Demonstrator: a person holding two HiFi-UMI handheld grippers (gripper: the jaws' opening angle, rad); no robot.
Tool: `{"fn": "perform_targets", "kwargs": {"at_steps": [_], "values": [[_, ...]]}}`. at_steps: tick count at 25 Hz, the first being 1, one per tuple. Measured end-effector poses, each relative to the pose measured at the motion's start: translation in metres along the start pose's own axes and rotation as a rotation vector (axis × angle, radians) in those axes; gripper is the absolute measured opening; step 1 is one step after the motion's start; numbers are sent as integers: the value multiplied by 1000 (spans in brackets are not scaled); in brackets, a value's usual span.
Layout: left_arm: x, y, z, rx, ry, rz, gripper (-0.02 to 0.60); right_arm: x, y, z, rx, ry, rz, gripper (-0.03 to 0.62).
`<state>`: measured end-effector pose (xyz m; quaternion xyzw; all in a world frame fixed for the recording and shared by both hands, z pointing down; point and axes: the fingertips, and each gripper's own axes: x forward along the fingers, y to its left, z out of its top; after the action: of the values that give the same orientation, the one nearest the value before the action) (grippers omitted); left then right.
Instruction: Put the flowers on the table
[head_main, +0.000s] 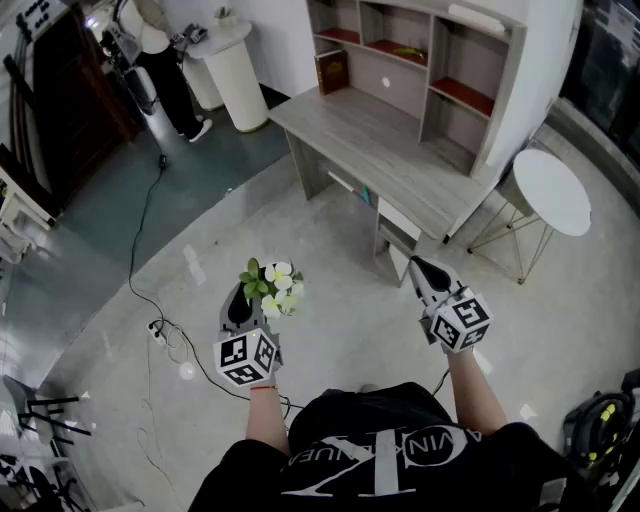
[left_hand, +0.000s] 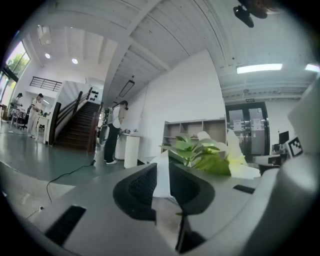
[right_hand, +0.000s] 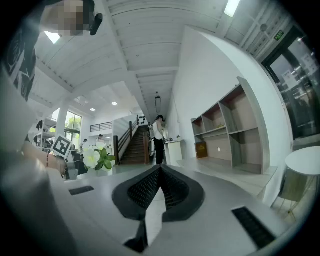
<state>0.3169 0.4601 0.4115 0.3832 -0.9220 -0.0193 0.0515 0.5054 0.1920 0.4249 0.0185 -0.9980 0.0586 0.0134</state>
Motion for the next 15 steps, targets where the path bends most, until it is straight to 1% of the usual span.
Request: {"fn": "perform_targets", "kwargs": {"at_steps": [4,8,11,15], "values": [[1,-7,-1,-21,0,-2,74,-4,-5,-1,1,4,4,11],[-3,-8,-3,-11,19,2,74,-6,-8,-6,17,7,2,11],[-4,0,-5,-16,32,19,74,0,-9,-9,33,9,-9,11],[1,13,-17,-40,57,44,72,7,-10,-21,49,29,-16,11]]}}
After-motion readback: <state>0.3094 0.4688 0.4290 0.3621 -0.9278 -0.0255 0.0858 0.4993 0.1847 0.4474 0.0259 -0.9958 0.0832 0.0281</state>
